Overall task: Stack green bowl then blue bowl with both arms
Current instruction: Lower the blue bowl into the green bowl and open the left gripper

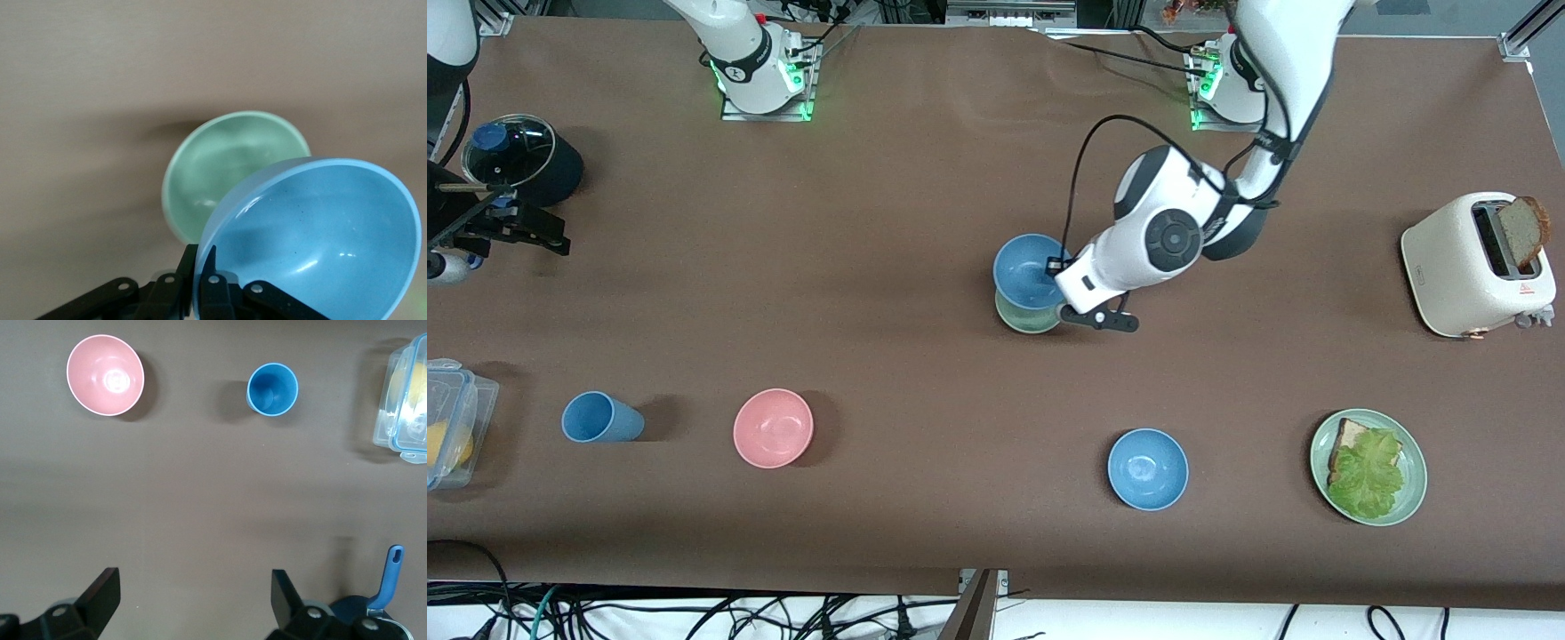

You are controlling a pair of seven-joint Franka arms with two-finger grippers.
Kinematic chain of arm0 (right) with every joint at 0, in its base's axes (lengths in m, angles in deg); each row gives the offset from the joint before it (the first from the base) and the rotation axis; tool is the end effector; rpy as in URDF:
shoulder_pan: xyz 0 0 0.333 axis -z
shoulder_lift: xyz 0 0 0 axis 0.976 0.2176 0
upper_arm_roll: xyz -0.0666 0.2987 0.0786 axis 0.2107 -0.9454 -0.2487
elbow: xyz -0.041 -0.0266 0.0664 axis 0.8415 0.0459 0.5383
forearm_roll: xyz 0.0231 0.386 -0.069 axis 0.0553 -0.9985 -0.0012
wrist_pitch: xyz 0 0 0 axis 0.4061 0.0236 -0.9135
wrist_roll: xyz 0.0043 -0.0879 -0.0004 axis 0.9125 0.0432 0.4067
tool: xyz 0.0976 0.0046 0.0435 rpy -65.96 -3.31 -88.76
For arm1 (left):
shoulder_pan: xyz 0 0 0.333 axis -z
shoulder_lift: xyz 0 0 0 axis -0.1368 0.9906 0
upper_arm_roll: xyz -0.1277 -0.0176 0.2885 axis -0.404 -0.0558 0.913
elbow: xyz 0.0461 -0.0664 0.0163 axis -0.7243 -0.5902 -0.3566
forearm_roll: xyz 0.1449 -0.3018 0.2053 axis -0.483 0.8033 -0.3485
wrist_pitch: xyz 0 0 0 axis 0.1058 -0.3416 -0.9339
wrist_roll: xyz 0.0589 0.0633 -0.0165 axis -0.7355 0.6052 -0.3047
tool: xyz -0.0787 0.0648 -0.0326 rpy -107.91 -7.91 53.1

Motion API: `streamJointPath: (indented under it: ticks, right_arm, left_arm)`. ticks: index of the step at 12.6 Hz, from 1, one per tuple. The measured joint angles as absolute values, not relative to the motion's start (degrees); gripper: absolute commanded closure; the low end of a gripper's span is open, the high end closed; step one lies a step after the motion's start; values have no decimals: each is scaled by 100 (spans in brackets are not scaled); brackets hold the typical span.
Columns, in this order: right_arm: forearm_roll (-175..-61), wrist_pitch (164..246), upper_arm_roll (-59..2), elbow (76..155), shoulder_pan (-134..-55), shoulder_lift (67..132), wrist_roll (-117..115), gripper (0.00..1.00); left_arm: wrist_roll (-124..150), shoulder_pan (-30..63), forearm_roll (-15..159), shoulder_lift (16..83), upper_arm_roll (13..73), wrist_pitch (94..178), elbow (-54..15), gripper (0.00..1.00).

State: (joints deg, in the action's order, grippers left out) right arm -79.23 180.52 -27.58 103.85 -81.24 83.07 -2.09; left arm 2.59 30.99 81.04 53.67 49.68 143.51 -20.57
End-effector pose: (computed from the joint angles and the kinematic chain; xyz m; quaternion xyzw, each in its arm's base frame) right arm 0.5929 -0.0247 0.5781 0.9987 0.0324 -0.0305 0.0242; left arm 0.5376 -0.3695 0.2734 0.9827 -0.0419 -0.1179 0.1366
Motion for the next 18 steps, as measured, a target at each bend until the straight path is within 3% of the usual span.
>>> streamJointPath:
  ticks: [13, 17, 18]
  right_arm:
    - [-7923, 18052, -2792, 10255, -8203, 8364, -131, 0]
    - [-7923, 18052, -2782, 10255, -8202, 8365, -121, 0]
    - [-7923, 18052, -2782, 10255, -8203, 8365, -121, 0]
  left_arm:
    - [776, 3174, 8104, 5745, 5154, 14475, -2048, 99]
    - [779, 3174, 8104, 5752, 5174, 14480, -2047, 54]
    - [779, 3174, 8104, 5754, 5188, 14507, -2046, 49]
